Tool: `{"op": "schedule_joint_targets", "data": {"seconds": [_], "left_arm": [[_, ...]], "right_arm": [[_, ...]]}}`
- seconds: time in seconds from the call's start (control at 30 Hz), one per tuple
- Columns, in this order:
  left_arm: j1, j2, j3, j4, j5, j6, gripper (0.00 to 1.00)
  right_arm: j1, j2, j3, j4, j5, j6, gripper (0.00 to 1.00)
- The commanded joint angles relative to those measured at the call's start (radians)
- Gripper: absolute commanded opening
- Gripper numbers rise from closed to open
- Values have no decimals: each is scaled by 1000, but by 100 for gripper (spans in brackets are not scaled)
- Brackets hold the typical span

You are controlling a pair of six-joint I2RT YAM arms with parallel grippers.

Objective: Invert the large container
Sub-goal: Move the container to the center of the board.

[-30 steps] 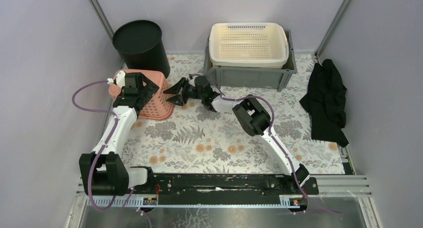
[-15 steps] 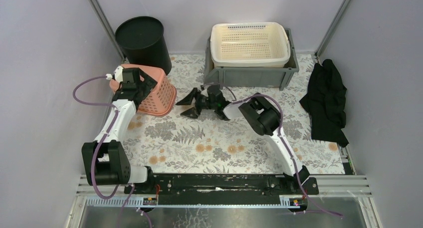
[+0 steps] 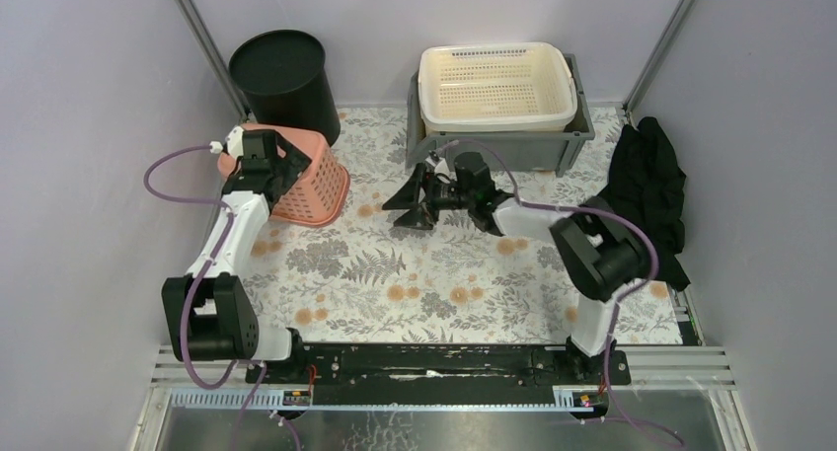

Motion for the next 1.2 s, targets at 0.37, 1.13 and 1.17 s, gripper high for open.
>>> {"op": "schedule_joint_targets", "data": {"seconds": [0.37,1.13,1.17], "left_arm": [[-55,-266,34,-177,189,82,100],[-377,221,277,-108,71,193,100],[-363,242,296,-107,72,197,100]], "right_arm": [[0,-496,-245,-459,34,-378,83],[0,-933,-557,-642,136,-383,85],[0,-931,-557,-642,134,-383,85]]}}
